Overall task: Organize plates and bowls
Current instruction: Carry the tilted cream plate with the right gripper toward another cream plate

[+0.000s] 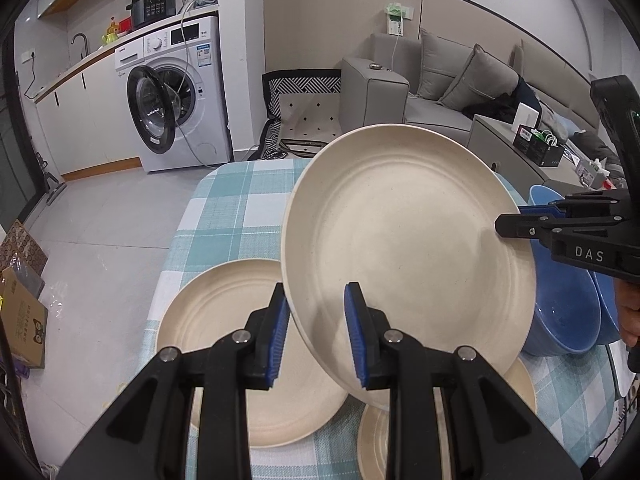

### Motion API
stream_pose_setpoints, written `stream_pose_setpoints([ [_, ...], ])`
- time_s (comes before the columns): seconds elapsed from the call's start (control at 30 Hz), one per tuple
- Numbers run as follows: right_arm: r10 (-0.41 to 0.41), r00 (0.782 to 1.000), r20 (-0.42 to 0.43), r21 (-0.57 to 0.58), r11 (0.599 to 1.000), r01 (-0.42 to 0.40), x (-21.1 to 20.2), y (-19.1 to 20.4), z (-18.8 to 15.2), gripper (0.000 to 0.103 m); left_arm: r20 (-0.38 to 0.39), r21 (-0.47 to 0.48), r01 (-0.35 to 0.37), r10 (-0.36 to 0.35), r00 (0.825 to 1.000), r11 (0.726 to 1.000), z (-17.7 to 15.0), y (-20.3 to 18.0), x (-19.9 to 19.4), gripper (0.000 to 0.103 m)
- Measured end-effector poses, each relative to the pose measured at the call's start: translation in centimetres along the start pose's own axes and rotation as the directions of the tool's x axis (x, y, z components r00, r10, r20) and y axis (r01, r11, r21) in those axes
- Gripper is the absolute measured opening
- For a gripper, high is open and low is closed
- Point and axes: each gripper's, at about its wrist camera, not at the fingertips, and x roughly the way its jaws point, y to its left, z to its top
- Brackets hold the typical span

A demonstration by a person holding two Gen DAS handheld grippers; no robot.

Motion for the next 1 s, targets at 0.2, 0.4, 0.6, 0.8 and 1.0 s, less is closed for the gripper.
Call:
stream_pose_setpoints([
  [0.2, 0.037, 0.999, 0.010, 0.014, 0.999, -0.037, -1.0, 0.3, -1.3, 0.015, 0.018, -0.004, -0.001, 0.001, 1.000, 1.000, -0.9, 0.1, -1.3, 0.026],
  [0.4, 0.047, 0.998, 0.031, 0.015, 0.999, -0.048, -2.1, 0.7, -2.2, 0.015, 0.026, -0.002, -0.001, 0.001, 1.000, 1.000, -1.7, -0.1, -2.1, 0.026],
  [0.6, 0.060, 0.997, 0.045, 0.020, 0.998, -0.060, -2.9, 0.9, -3.6, 0.015, 0.035, -0.009, 0.004, -0.004, 0.999, 1.000, -2.6, -0.1, -2.9, 0.026],
  [0.8, 0.075, 0.995, 0.067, 0.036, 0.996, -0.078, -3.7, 1.1, -4.9, 0.015, 0.042, -0.017, 0.016, -0.016, 0.999, 1.000, -3.6, -0.1, -3.6, 0.026],
  [1.0, 0.080, 0.993, 0.086, 0.039, 0.996, -0.083, -4.5, 1.3, -6.1, 0.015, 0.045, -0.027, 0.026, -0.025, 0.999, 0.999, -4.5, 0.0, -4.1, 0.026],
])
